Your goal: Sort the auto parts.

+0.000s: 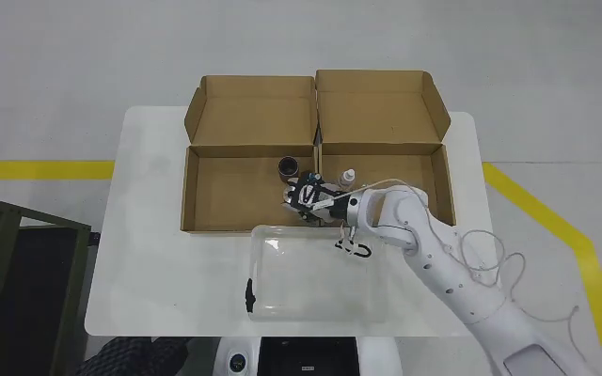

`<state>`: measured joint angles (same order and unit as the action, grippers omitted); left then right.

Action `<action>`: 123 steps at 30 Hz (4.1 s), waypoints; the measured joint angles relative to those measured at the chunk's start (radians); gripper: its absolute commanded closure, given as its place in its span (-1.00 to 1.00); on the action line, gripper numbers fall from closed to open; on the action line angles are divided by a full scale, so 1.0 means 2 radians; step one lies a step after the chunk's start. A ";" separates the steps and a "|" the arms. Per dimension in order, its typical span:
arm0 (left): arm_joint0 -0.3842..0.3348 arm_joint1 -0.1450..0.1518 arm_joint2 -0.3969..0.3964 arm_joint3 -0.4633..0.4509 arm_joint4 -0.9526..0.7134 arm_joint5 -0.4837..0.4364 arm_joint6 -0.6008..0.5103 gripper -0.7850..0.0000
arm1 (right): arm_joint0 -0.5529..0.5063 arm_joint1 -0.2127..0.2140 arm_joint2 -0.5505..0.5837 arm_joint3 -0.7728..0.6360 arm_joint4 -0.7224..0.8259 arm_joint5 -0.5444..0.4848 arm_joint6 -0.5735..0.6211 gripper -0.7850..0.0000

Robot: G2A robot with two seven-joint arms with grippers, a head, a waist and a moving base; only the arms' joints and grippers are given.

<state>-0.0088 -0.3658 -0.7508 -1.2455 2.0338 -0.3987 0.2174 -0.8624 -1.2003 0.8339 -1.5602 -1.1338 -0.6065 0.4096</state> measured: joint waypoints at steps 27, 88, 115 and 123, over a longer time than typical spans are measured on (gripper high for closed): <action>0.000 0.000 0.000 0.000 0.000 0.000 0.000 -1.00 | 0.060 -0.035 -0.063 0.079 -0.027 0.022 0.061 0.98; 0.000 0.000 0.000 0.000 0.000 0.000 0.000 -1.00 | -0.249 0.032 0.241 -0.218 -0.114 -0.041 -0.126 -0.14; 0.000 0.000 0.000 0.000 0.000 0.000 0.000 -1.00 | -0.485 0.054 0.477 -0.219 -0.150 -0.019 -0.385 -1.00; 0.000 0.000 0.000 0.000 0.000 0.000 0.000 -1.00 | -0.500 0.055 0.496 -0.220 -0.149 -0.023 -0.400 -1.00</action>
<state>-0.0088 -0.3658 -0.7508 -1.2455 2.0338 -0.3987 0.2174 -1.8628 -1.0903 1.8261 -2.0008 -1.4316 -0.6519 -0.3912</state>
